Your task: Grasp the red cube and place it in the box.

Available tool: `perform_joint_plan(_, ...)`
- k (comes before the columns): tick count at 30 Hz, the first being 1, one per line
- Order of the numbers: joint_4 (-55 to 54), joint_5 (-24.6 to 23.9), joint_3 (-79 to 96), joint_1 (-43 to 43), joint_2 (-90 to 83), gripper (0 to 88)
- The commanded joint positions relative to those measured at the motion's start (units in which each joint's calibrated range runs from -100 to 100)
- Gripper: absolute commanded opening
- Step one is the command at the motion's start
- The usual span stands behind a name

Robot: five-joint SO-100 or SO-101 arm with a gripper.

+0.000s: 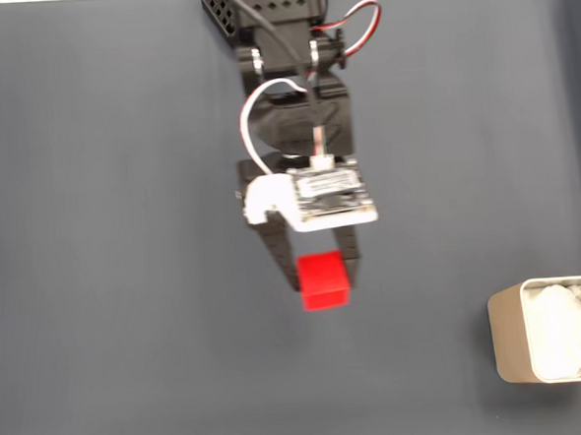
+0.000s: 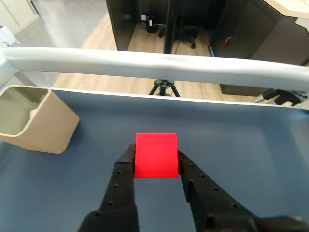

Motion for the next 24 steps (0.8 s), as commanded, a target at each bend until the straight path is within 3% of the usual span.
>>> perform_joint_plan(1, 0.03, 0.59, -5.85, -3.02, 1.22, 0.0)
perform_joint_plan(24, 2.98, 1.12, -34.59, -16.16, 20.8, 0.0)
